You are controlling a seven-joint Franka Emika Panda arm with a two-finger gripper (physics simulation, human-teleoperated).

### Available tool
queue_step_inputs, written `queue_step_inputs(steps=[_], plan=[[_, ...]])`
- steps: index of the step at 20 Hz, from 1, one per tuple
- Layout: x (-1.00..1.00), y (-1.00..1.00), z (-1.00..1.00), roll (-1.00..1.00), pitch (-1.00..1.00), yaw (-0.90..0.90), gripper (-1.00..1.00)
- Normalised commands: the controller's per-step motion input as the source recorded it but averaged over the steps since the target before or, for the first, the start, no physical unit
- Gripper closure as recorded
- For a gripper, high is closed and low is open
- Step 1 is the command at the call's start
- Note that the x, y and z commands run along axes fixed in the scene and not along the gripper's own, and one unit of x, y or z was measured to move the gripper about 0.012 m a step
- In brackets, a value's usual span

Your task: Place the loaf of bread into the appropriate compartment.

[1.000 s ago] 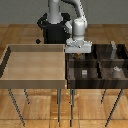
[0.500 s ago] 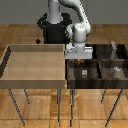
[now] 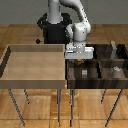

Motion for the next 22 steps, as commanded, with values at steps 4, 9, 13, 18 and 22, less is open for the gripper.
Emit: queue_step_inputs(steps=[4, 9, 13, 18, 22], plan=[[0.00, 0.00, 0.00, 0.00, 0.00, 0.00, -1.00], [0.00, 0.00, 0.00, 0.00, 0.00, 0.00, 1.00], [0.00, 0.00, 0.00, 0.00, 0.00, 0.00, 1.00], [0.00, 0.00, 0.00, 0.00, 0.00, 0.00, 1.00], [0.00, 0.00, 0.00, 0.00, 0.00, 0.00, 1.00]])
